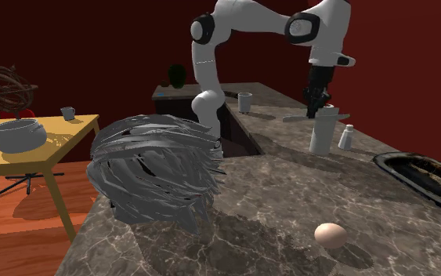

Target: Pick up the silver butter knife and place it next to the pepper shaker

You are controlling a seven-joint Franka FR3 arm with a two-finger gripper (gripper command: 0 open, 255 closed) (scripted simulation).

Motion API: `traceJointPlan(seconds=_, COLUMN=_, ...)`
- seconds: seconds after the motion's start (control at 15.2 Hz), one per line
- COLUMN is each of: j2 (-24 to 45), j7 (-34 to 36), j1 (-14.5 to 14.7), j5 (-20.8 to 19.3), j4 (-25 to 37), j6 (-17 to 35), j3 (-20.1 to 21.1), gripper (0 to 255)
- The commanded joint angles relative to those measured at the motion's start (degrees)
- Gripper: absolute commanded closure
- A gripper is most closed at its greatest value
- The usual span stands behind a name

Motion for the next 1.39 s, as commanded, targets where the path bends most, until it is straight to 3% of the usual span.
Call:
traceJointPlan(seconds=0.0, j2=3.85, j7=1.15, j1=0.89, j5=1.39, j4=4.27, j6=-0.67, j3=0.73, gripper=255)
traceJointPlan(seconds=0.66, j2=24.53, j7=4.63, j1=2.39, j5=7.21, j4=30.33, j6=-6.96, j3=3.13, gripper=255)
traceJointPlan(seconds=1.32, j2=24.28, j7=4.76, j1=2.71, j5=7.17, j4=22.26, j6=0.86, j3=3.29, gripper=255)
